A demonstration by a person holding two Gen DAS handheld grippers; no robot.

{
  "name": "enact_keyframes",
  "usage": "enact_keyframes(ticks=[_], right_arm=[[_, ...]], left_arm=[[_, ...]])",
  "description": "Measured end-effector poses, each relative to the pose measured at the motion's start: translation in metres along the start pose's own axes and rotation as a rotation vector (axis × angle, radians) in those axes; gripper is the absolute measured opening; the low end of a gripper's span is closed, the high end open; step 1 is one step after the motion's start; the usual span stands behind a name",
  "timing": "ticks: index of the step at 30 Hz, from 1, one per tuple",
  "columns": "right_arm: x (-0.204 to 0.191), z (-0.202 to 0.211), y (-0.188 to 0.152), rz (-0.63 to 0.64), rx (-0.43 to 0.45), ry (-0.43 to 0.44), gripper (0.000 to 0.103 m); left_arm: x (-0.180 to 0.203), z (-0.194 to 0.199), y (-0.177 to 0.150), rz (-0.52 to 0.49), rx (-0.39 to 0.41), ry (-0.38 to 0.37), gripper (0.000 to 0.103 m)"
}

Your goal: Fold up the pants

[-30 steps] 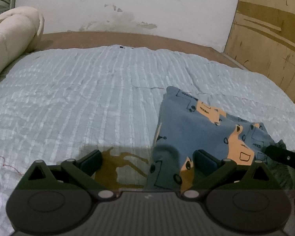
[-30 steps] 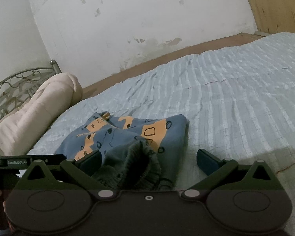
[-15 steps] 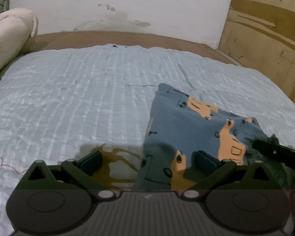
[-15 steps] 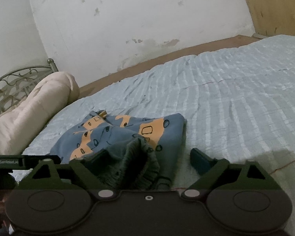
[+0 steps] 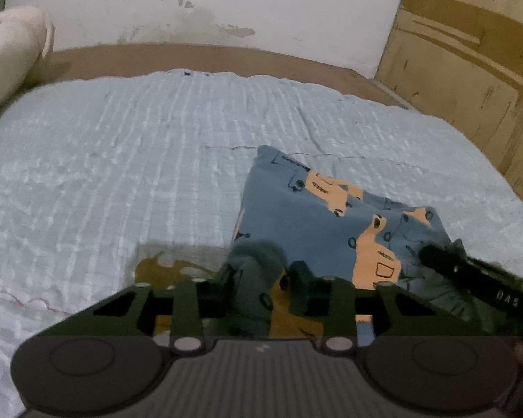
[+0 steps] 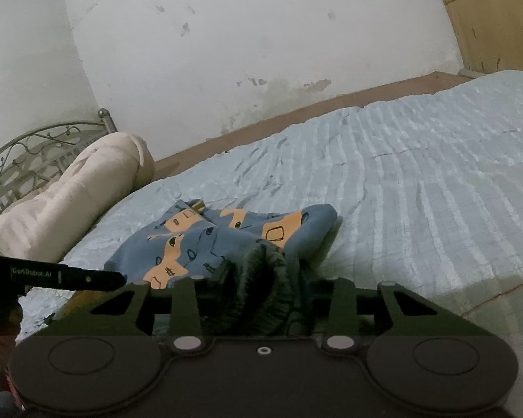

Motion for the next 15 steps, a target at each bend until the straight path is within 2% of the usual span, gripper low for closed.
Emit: enact_keyframes(ticks=[2,3,7,10,15], right_arm=[[0.000,0.000,0.001,0.002,-0.001,-0.006,0.035],[-0.001,0.000,0.003,0.003,0.002,-0.014,0.029],[-0.012,0.002,0.029,0.048,0.036,-0.017,0.022],[-0.024,-0.002,0.055,0.166,0.073,-0.031,0.020],[-0.035,-0.021,0.095,0.341,0.143,-0.076,0.020]], left_arm=[[0.004,0.002,0.001,-0.009,0.021,0.026,0.017],[0.006,0.004,0.003,-0.012,0.032,0.031,0.014],[0.018,0.017,0.016,-0.027,0.104,0.033,0.011],[0.025,0.028,0.032,-0.024,0.187,0.022,0.011],[0.027,0.030,0.055,0.007,0.316,0.050,0.011]])
Point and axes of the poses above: each gripper's, at about its wrist camera, not at the fingertips, and z roughly against the way its jaws point, x to its right, y to its top, the point moved 8 cm from there along -z, roughly the way its jaws point, and after that the axes turned 9 degrees about z, right-handed, at the moved point
